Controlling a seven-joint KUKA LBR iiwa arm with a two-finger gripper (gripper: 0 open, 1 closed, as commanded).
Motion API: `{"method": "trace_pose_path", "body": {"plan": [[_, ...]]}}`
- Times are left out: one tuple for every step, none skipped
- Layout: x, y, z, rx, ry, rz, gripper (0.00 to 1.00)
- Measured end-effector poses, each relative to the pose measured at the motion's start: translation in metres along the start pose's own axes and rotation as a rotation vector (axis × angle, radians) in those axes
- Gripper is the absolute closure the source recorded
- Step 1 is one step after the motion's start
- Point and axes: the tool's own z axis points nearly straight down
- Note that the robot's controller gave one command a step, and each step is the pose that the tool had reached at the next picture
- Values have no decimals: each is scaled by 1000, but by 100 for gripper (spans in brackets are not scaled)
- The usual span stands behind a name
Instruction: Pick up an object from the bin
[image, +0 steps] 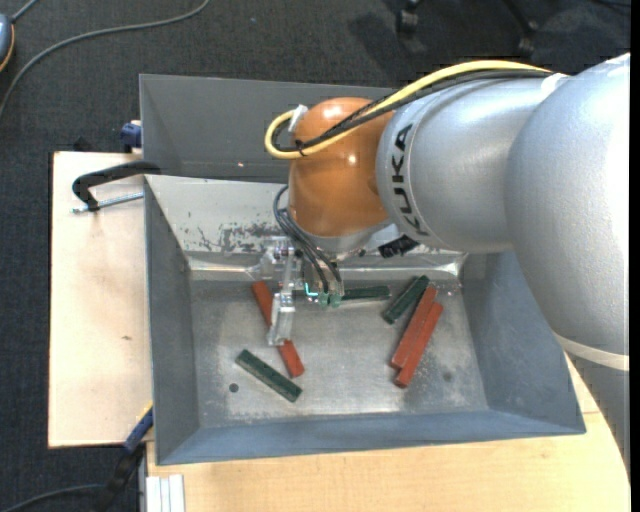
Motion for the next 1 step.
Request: {"method": "trace_pose_path", "body": {"plan": [[-23, -40, 69, 2, -4, -193, 0]]}}
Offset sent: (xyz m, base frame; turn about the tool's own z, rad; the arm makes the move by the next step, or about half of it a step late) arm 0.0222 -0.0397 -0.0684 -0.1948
